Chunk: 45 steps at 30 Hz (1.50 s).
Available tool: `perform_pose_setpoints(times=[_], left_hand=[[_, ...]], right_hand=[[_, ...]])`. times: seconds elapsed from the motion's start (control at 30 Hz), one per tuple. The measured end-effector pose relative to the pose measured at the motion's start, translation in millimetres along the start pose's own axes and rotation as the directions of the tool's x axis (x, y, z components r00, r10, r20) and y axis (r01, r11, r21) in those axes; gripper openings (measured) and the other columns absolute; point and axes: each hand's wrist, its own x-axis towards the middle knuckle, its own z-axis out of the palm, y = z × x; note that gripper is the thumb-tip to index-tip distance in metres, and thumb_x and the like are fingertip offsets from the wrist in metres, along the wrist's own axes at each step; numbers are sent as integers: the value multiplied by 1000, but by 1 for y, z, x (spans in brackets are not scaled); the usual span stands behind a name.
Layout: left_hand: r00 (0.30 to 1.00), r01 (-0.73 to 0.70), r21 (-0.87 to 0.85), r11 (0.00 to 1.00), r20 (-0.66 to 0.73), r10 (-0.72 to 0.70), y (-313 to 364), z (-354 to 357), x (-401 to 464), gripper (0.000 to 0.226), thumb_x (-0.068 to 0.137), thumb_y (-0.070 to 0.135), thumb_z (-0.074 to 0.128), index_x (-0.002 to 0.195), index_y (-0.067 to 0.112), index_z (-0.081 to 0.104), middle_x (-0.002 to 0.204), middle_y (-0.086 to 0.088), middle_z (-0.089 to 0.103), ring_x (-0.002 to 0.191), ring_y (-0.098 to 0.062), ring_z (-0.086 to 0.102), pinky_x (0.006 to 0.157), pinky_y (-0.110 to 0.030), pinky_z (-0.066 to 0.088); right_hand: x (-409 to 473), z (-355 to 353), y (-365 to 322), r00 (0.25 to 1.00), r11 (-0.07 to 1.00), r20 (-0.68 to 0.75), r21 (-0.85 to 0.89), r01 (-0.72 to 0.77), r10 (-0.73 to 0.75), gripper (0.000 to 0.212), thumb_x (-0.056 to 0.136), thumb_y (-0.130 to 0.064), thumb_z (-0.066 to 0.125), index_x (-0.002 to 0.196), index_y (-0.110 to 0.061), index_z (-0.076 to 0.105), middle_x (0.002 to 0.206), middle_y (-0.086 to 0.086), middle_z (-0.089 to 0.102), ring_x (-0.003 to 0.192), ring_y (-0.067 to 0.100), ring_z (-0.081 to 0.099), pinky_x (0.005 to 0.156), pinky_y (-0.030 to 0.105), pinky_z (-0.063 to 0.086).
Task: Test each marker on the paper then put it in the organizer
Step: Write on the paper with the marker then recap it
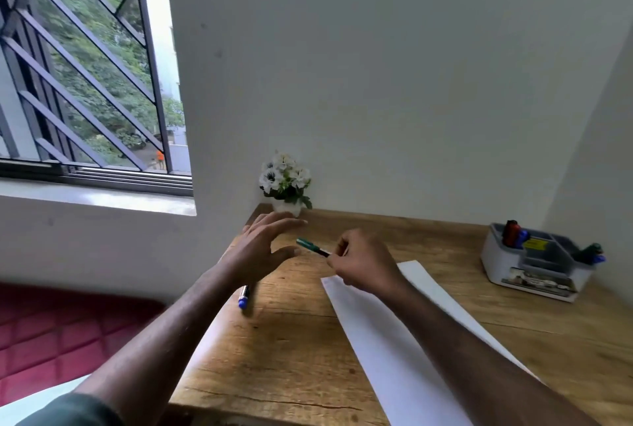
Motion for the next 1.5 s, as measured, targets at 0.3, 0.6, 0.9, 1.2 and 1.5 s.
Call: perform_pose_setpoints(times=[0.3,0.6,0.9,1.2,1.5], left_hand=[[982,-168,-204,965,50,181,66,21,22,7,94,20,67,93,26,71,77,20,63,71,1,59,63,-13,42],[936,-105,-518,849,236,261,117,26,28,24,103,16,52,82,16,65,70,-4,56,63,-23,47,59,-36,40],[773,396,-800,450,555,307,128,16,32,33,106,28,43,79,14,56,65,3,35,58,-8,29,55,-20,31],[954,-278,-119,953,81,288,133,32,33,22,105,28,43,90,17,55,75,5,58,60,-9,52,55,-32,47],[920,-55,-538,841,300,253,117,26,34,35,105,16,47,71,11,52,63,3,43,56,-8,36,54,-23,32]], right_hand=[[-13,-51,56,998,552,-14,834,-25,67,7,90,-1,70,84,-5,72,65,11,61,50,15,54,48,26,45],[-18,-47,54,998,494,50,867,-56,25,31,98,-33,62,75,-13,57,65,16,55,44,13,42,42,23,30],[-17,-69,56,991,464,29,885,37,-134,38,102,-25,56,66,-13,52,50,3,36,43,13,25,45,27,19],[-8,-71,58,1000,469,-14,883,21,-17,35,102,-23,56,70,-10,50,49,3,39,40,12,23,44,23,20],[8,-72,71,979,352,10,932,-84,205,41,99,-22,60,61,-18,44,43,-2,32,33,9,23,39,20,21]])
